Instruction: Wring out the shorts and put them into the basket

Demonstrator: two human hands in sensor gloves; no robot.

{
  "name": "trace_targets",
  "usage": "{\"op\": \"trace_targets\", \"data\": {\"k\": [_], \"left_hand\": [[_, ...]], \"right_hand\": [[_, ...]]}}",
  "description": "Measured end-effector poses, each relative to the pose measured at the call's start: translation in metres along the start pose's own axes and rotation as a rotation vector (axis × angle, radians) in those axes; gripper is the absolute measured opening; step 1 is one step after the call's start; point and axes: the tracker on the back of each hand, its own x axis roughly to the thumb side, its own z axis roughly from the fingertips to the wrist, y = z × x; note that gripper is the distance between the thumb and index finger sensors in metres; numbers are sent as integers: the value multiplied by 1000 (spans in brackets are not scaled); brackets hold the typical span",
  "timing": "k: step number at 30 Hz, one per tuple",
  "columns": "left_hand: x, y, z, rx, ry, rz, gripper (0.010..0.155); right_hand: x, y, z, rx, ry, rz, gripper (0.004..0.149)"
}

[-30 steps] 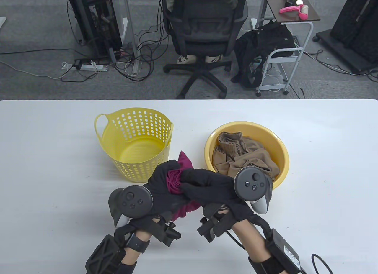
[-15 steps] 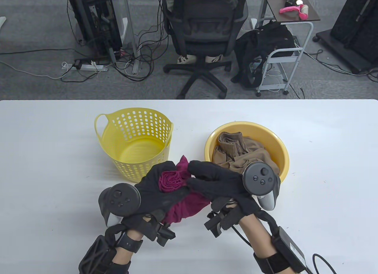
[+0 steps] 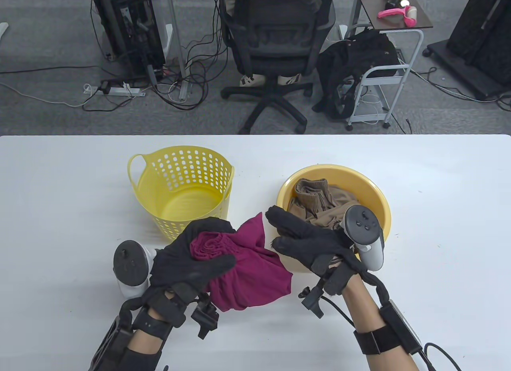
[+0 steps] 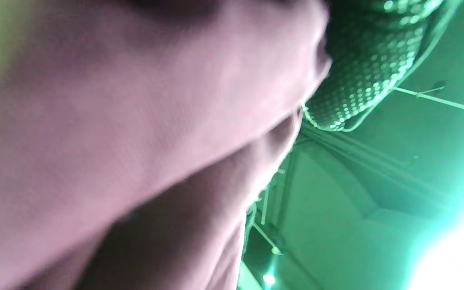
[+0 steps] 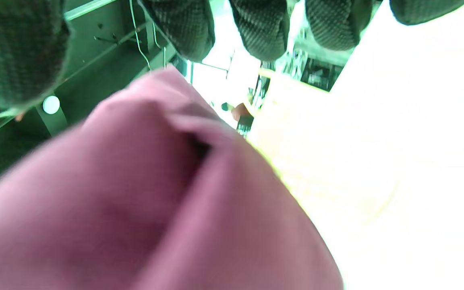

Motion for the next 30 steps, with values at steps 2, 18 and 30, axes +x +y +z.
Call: {"op": "trace_targets", "data": {"k": [2,18,30], "left_hand": [[-3,1,-1,-14,-15,57,72],[-22,-7,-5,-51,-56,231,71],[-24,-8,-6,-78,-53,186,70]], "right_hand": [[-7,5,-2,60,9,-56,104],[-32,70,-15,552,-14,-389,126],[-29,74,-14,599,-2,-297,126]]}}
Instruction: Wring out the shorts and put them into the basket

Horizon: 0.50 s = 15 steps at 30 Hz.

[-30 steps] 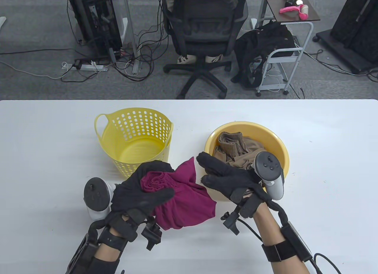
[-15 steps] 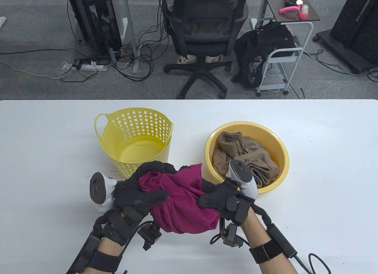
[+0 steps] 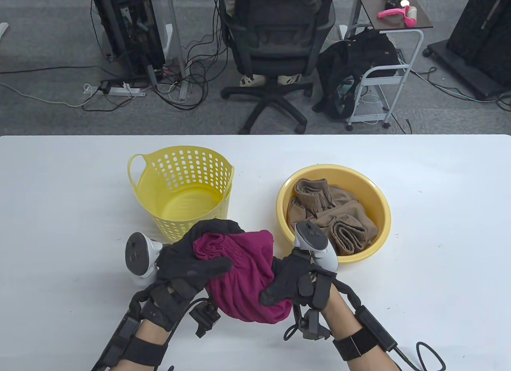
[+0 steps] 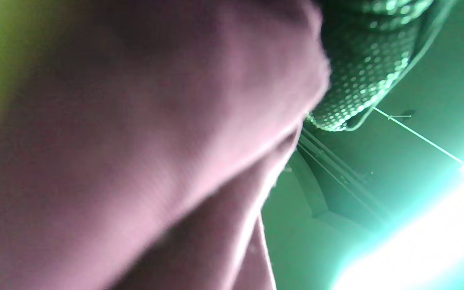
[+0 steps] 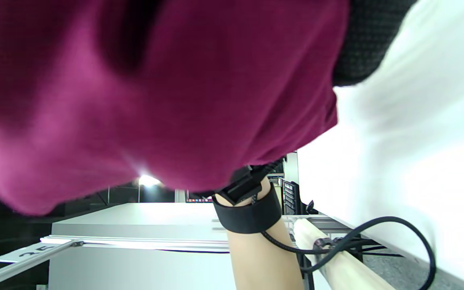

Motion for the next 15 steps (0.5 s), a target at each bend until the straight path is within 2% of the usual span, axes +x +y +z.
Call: {"op": "trace_targets", "data": {"k": [6,15], "left_hand": [[-2,0,0,-12,-4,-13,69],[-3,-1,2,27,46,-136,67]], "right_hand": [[6,1,1,-30,11,95,118],[30,5,3,-180,80,473,106]]}}
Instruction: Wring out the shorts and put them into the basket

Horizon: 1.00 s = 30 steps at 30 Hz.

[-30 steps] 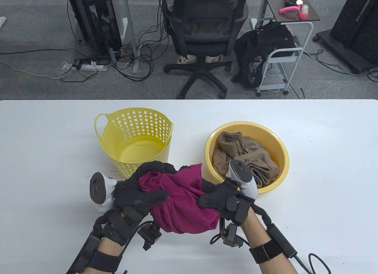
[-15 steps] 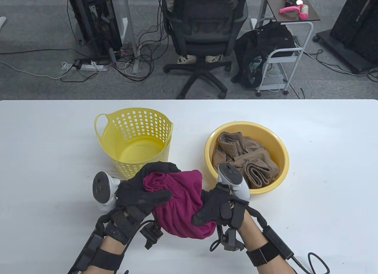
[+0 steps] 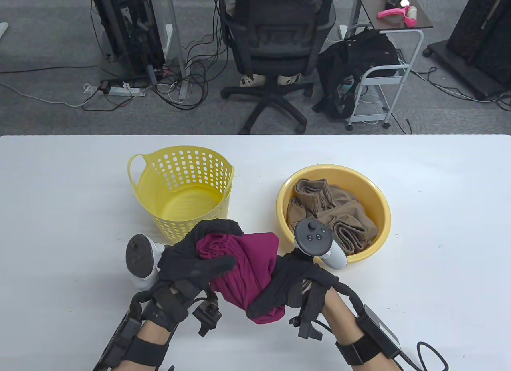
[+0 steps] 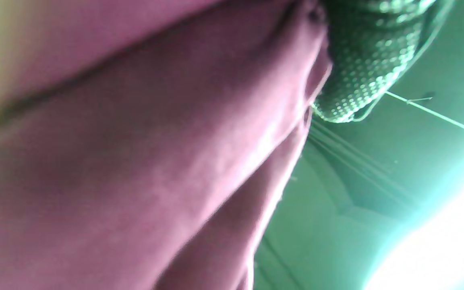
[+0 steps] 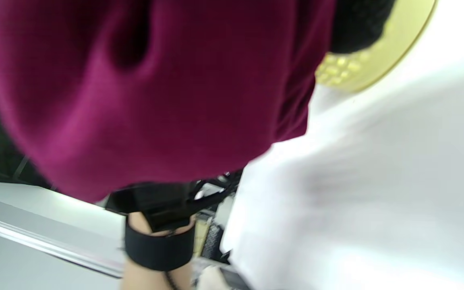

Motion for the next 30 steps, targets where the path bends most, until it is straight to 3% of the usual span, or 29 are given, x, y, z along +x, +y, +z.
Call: {"op": "trace_targets", "data": {"k": [14,30], "left_hand": [[1,-7,4,41,99,-320,65],[-10,-14,8,71,291,-514,60]], "right_hand": [[25,1,7,-187,47,469,92],[38,16,8,-359,31,1002,82]]}}
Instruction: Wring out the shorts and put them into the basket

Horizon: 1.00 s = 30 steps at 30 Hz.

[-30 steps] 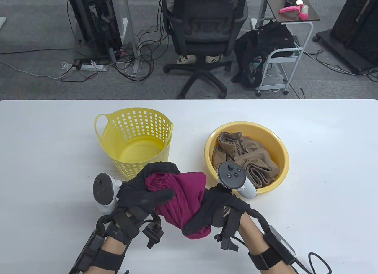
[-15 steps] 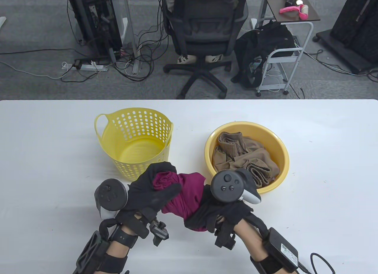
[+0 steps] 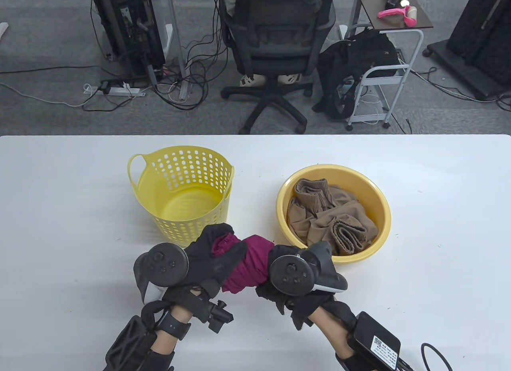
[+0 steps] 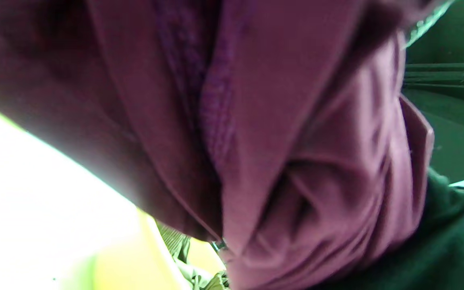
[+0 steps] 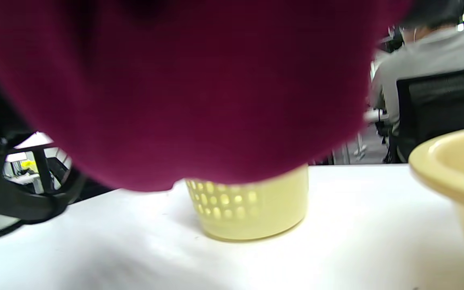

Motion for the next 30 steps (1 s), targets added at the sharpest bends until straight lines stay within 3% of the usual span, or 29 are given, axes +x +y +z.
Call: {"op": "trace_targets", "data": {"k": [10,18,30], "left_hand": [[-4,-1,-2,-20,106,-74,50],[-10,1,-6,-67,200,-11,47],[-18,2,-7,-109,281,51,48]], "right_hand": [[16,8,1,-129,-67,260,78],[30,9,2,-243,-146,467,73],[39,11,0,-276,-187,580,72]]}}
